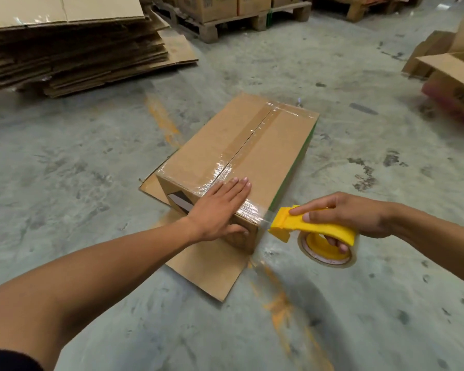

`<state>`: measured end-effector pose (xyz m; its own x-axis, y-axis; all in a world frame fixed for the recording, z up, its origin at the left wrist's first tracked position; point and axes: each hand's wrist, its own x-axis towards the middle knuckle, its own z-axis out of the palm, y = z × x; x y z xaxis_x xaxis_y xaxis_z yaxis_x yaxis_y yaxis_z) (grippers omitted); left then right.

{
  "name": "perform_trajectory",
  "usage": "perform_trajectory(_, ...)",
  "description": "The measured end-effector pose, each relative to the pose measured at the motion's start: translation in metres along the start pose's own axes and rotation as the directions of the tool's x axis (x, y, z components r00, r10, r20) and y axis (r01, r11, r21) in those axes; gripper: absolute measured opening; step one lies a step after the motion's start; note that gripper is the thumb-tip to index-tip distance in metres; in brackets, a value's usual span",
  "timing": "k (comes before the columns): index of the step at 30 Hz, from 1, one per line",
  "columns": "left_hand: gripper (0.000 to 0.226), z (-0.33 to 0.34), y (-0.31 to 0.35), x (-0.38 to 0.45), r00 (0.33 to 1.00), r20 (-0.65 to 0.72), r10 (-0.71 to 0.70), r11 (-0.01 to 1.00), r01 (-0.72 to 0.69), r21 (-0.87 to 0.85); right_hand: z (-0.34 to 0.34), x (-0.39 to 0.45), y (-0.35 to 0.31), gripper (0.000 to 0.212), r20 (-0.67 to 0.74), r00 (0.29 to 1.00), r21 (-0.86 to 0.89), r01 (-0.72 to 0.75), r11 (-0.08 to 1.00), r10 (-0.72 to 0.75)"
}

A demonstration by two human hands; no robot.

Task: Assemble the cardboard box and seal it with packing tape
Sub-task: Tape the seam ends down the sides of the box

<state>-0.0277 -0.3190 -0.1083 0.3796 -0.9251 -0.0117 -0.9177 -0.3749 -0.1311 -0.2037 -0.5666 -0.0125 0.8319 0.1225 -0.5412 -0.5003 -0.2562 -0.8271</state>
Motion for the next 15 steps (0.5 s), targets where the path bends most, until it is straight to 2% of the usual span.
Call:
perform_trajectory(6, 0.105, 0.000, 0.004, 0.000, 1.000, -0.022, -0.009, 1.000, 0.010, 0.008, -0.013, 0.011, 0.011, 0.037, 0.042, 0.997, 0.083, -0.064, 0.994, 0.061)
perform_trajectory(9, 0.101, -0.001, 0.008, -0.001, 0.999, -0.033, 0.001, 1.000, -0.001, 0.012, -0.024, 0.024, 0.006, 0.024, 0.050, 0.981, 0.091, -0.194, 0.977, 0.190)
perform_trajectory(11, 0.099, -0.003, 0.013, 0.001, 0.999, -0.038, 0.010, 1.000, -0.009, 0.022, -0.031, 0.033, 0.001, 0.025, 0.050, 0.955, 0.086, -0.297, 0.951, 0.294)
perform_trajectory(13, 0.098, -0.006, 0.017, 0.002, 0.999, -0.031, 0.021, 0.999, -0.020, 0.031, -0.029, 0.042, 0.002, 0.027, 0.072, 0.905, -0.059, -0.416, 0.908, 0.419)
perform_trajectory(14, 0.098, -0.007, 0.016, 0.002, 0.999, -0.027, 0.022, 0.999, -0.021, 0.034, -0.025, 0.048, 0.007, 0.030, 0.069, 0.865, -0.244, -0.468, 0.849, 0.496)
perform_trajectory(15, 0.098, -0.008, 0.014, 0.001, 1.000, -0.022, 0.016, 1.000, -0.015, 0.023, -0.019, 0.053, 0.016, 0.034, 0.045, 0.817, -0.468, -0.491, 0.735, 0.574)
